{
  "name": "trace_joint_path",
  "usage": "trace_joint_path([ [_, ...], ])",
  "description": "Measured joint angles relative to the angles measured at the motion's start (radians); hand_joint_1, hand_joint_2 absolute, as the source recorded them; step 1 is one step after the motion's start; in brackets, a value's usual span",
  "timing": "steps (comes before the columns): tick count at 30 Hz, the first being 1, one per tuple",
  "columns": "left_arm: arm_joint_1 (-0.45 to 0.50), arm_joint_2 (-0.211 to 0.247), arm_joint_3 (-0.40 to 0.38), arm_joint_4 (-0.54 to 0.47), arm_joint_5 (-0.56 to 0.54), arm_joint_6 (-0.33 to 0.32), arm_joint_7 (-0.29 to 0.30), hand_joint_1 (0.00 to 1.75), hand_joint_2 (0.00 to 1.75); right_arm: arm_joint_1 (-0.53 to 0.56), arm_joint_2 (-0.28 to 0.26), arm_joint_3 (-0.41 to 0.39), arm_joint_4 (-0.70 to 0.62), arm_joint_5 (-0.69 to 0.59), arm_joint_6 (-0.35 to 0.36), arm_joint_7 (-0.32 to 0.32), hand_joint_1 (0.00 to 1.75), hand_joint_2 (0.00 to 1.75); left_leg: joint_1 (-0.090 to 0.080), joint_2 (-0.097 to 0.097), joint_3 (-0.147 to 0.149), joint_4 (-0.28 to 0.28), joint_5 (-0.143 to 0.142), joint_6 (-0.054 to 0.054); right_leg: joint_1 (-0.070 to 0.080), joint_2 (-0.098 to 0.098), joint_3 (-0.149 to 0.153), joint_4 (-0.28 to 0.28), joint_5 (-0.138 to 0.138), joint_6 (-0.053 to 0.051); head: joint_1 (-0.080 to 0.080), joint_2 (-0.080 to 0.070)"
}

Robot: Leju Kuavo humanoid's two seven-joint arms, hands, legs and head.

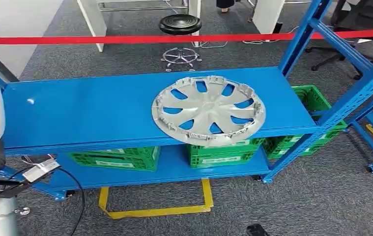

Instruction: Take the parts from the cabinet and place them on the table.

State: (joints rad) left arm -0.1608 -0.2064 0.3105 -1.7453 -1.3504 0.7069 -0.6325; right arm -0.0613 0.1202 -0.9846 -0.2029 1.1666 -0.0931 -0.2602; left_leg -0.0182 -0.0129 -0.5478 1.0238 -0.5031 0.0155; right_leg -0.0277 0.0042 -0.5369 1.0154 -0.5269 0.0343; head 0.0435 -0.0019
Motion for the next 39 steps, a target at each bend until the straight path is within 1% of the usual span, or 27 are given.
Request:
trace_joint_path([
  [4, 0.020, 0.016, 0.017, -0.024, 0.001, 0.000, 0.016, 1.75, 1.75, -0.002, 0.013, 0.000, 0.002, 0.006, -0.008, 0.011, 0.00, 0.00, -0.003, 0.000, -0.003, 0.005, -0.003, 0.006, -0.002, 0.000, 0.000, -0.002, 0.002, 0.005, 0.000, 0.000],
  [6, 0.030, 0.025, 0.024, -0.037, 0.004, 0.000, 0.018, 1.75, 1.75, -0.003, 0.018, 0.000, 0.002, 0.010, -0.011, 0.016, 0.00, 0.00, -0.001, 0.000, -0.002, -0.006, 0.003, 0.017, -0.001, 0.000, 0.003, -0.010, 0.006, 0.013, -0.001, 0.000],
  [7, 0.034, 0.025, 0.026, -0.042, 0.004, 0.000, 0.018, 1.75, 1.75, -0.004, 0.018, 0.000, 0.003, 0.010, -0.012, 0.018, 0.00, 0.00, 0.011, 0.003, 0.007, -0.022, 0.013, 0.024, -0.002, -0.001, -0.006, -0.006, -0.004, 0.015, 0.000, 0.000],
  [8, 0.034, 0.027, 0.027, -0.046, 0.005, 0.000, 0.018, 1.75, 1.75, -0.005, 0.018, 0.000, 0.003, 0.010, -0.013, 0.018, 0.00, 0.00, 0.011, 0.004, 0.011, -0.030, 0.015, 0.029, 0.004, -0.003, -0.017, 0.023, -0.025, 0.013, 0.002, 0.000],
  [11, 0.045, 0.029, 0.034, -0.049, 0.008, 0.000, 0.018, 1.75, 1.75, -0.006, 0.019, 0.000, 0.003, 0.010, -0.013, 0.020, 0.00, 0.00, 0.010, 0.006, 0.009, -0.029, 0.020, 0.032, 0.003, -0.003, -0.131, 0.251, -0.127, 0.015, 0.006, 0.000],
  [12, 0.050, 0.030, 0.038, -0.049, 0.008, 0.000, 0.018, 1.75, 1.75, -0.005, 0.020, 0.000, 0.003, 0.011, -0.014, 0.024, 0.00, 0.00, 0.010, 0.006, 0.008, -0.028, 0.020, 0.032, 0.004, -0.003, -0.158, 0.298, -0.134, 0.016, 0.006, 0.000],
  [13, 0.056, 0.031, 0.041, -0.050, 0.008, 0.000, 0.018, 1.75, 1.75, -0.004, 0.022, 0.000, 0.003, 0.011, -0.016, 0.027, 0.00, 0.00, 0.010, 0.006, 0.009, -0.028, 0.020, 0.031, 0.004, -0.003, -0.158, 0.290, -0.108, 0.015, 0.007, 0.000],
  [14, 0.063, 0.034, 0.044, -0.053, 0.011, 0.000, 0.018, 1.75, 1.75, -0.005, 0.024, 0.000, 0.003, 0.011, -0.022, 0.032, 0.00, 0.00, 0.011, 0.006, 0.009, -0.027, 0.018, 0.029, 0.004, -0.003, -0.138, 0.240, -0.065, 0.014, 0.007, 0.000],
  [16, 0.081, 0.040, 0.060, -0.071, 0.031, 0.000, 0.004, 1.75, 1.75, -0.007, 0.029, 0.000, 0.003, 0.010, -0.034, 0.044, 0.00, 0.00, 0.012, 0.006, 0.011, -0.020, 0.011, 0.019, 0.003, -0.004, -0.056, 0.058, 0.033, 0.008, 0.007, 0.000],
  [17, 0.089, 0.041, 0.070, -0.079, 0.043, 0.000, -0.008, 1.75, 1.75, -0.008, 0.034, 0.000, 0.003, 0.009, -0.038, 0.048, 0.00, 0.00, 0.010, 0.006, 0.007, -0.017, 0.008, 0.013, 0.005, -0.002, -0.028, 0.020, 0.017, 0.003, 0.006, 0.000],
  [18, 0.093, 0.043, 0.082, -0.086, 0.055, 0.000, -0.022, 1.75, 1.75, -0.008, 0.038, 0.000, 0.004, 0.009, -0.043, 0.052, 0.00, 0.00, 0.007, 0.006, 0.002, -0.012, 0.008, 0.008, 0.009, 0.000, -0.022, 0.012, 0.026, -0.002, 0.004, 0.000],
  [21, 0.108, 0.045, 0.120, -0.103, 0.082, 0.000, -0.056, 1.75, 1.75, -0.007, 0.048, 0.000, 0.006, 0.008, -0.052, 0.061, 0.00, 0.00, 0.008, 0.005, 0.000, -0.011, 0.013, -0.007, 0.010, 0.002, -0.026, 0.007, 0.022, -0.016, 0.006, 0.000],
  [22, 0.113, 0.047, 0.128, -0.105, 0.085, 0.000, -0.058, 1.75, 1.75, -0.008, 0.053, 0.000, 0.006, 0.008, -0.055, 0.061, 0.00, 0.00, 0.011, 0.005, -0.002, -0.004, 0.001, -0.014, 0.003, -0.001, -0.027, 0.001, 0.029, -0.027, 0.006, 0.000],
  [23, 0.116, 0.050, 0.136, -0.109, 0.090, 0.000, -0.059, 1.75, 1.75, -0.010, 0.056, 0.000, 0.006, 0.008, -0.055, 0.065, 0.00, 0.00, 0.012, 0.006, -0.008, 0.014, -0.026, -0.022, 0.004, -0.001, -0.030, 0.001, 0.032, -0.032, 0.003, 0.000],
  [24, 0.116, 0.053, 0.144, -0.112, 0.092, 0.000, -0.060, 1.75, 1.75, -0.011, 0.060, 0.000, 0.006, 0.009, -0.057, 0.077, 0.00, 0.00, 0.015, 0.006, -0.025, 0.069, -0.073, -0.028, 0.004, -0.003, -0.035, 0.001, 0.036, -0.038, 0.000, 0.000],
  [26, 0.116, 0.057, 0.152, -0.112, 0.092, -0.001, -0.060, 1.75, 1.75, -0.011, 0.066, 0.000, 0.007, 0.013, -0.062, 0.139, 0.00, 0.00, 0.019, 0.006, -0.077, 0.220, -0.158, -0.035, 0.006, -0.007, -0.046, 0.001, 0.043, -0.043, 0.001, 0.000],
  [27, 0.115, 0.058, 0.154, -0.112, 0.088, -0.002, -0.060, 1.75, 1.75, -0.011, 0.068, 0.000, 0.008, 0.019, -0.062, 0.192, 0.00, 0.00, 0.022, 0.006, -0.092, 0.274, -0.177, -0.038, 0.006, -0.008, -0.053, 0.002, 0.048, -0.043, 0.001, 0.000],
  [28, 0.111, 0.059, 0.155, -0.109, 0.080, -0.002, -0.060, 1.75, 1.75, -0.013, 0.069, -0.001, 0.008, 0.019, -0.058, 0.252, 0.00, 0.00, 0.024, 0.006, -0.085, 0.279, -0.168, -0.039, 0.006, -0.009, -0.059, 0.002, 0.053, -0.041, 0.002, 0.000],
  [29, 0.098, 0.060, 0.155, -0.102, 0.066, -0.003, -0.058, 1.75, 1.75, -0.016, 0.071, -0.003, 0.008, 0.019, -0.050, 0.326, 0.00, 0.00, 0.026, 0.006, -0.059, 0.240, -0.136, -0.041, 0.006, -0.009, -0.065, 0.002, 0.059, -0.039, 0.000, 0.000],
  [30, 0.079, 0.061, 0.153, -0.091, 0.053, -0.005, -0.054, 1.75, 1.75, -0.020, 0.074, -0.004, 0.009, 0.016, -0.040, 0.392, 0.00, 0.00, 0.029, 0.006, -0.014, 0.161, -0.090, -0.041, 0.006, -0.009, -0.072, 0.003, 0.065, -0.036, 0.002, 0.000],
  [31, 0.060, 0.063, 0.148, -0.082, 0.039, -0.006, -0.048, 1.75, 1.75, -0.023, 0.076, -0.005, 0.009, 0.013, -0.035, 0.431, 0.00, 0.00, 0.032, 0.006, 0.042, 0.061, -0.048, -0.041, 0.005, -0.009, -0.077, 0.004, 0.070, -0.032, 0.001, 0.000],
  [32, 0.042, 0.065, 0.140, -0.071, 0.023, -0.006, -0.038, 1.75, 1.75, -0.026, 0.077, -0.006, 0.008, 0.010, -0.029, 0.460, 0.00, 0.00, 0.034, 0.006, 0.082, -0.017, -0.044, -0.041, 0.006, -0.009, -0.081, 0.005, 0.076, -0.027, 0.001, 0.000],
  [33, 0.022, 0.066, 0.130, -0.059, 0.009, -0.006, -0.026, 1.75, 1.75, -0.030, 0.079, -0.010, 0.009, 0.005, -0.023, 0.486, 0.00, 0.00, 0.026, 0.002, 0.095, -0.042, -0.049, -0.037, 0.008, -0.007, -0.088, 0.005, 0.085, -0.018, 0.002, 0.000],
  [34, 0.012, 0.067, 0.122, -0.050, -0.001, -0.006, -0.013, 1.75, 1.75, -0.033, 0.079, -0.016, 0.009, 0.000, -0.019, 0.507, 0.00, 0.00, 0.024, 0.002, 0.086, -0.034, -0.041, -0.030, 0.008, -0.006, -0.090, 0.003, 0.095, -0.011, 0.005, 0.000],
  [35, -0.001, 0.069, 0.110, -0.038, -0.014, -0.006, 0.003, 1.75, 1.75, -0.034, 0.081, -0.022, 0.009, -0.003, -0.013, 0.537, 0.00, 0.00, 0.021, 0.002, 0.081, -0.034, -0.040, -0.029, 0.007, -0.005, -0.092, 0.001, 0.102, -0.004, 0.000, 0.000],
  [36, -0.011, 0.071, 0.097, -0.028, -0.026, -0.006, 0.019, 1.75, 1.75, -0.034, 0.082, -0.027, 0.009, -0.008, -0.007, 0.565, 0.00, 0.00, 0.019, 0.002, 0.076, -0.029, -0.035, -0.021, 0.005, -0.005, -0.092, -0.004, 0.111, 0.004, 0.004, 0.000],
  [39, -0.011, 0.071, 0.097, -0.028, -0.026, -0.006, 0.019, 1.75, 1.75, -0.034, 0.082, -0.027, 0.009, -0.008, -0.007, 0.565, 0.00, 0.00, 0.019, 0.002, 0.076, -0.029, -0.035, -0.021, 0.005, -0.005, -0.092, -0.004, 0.111, 0.004, 0.004, 0.000],
])
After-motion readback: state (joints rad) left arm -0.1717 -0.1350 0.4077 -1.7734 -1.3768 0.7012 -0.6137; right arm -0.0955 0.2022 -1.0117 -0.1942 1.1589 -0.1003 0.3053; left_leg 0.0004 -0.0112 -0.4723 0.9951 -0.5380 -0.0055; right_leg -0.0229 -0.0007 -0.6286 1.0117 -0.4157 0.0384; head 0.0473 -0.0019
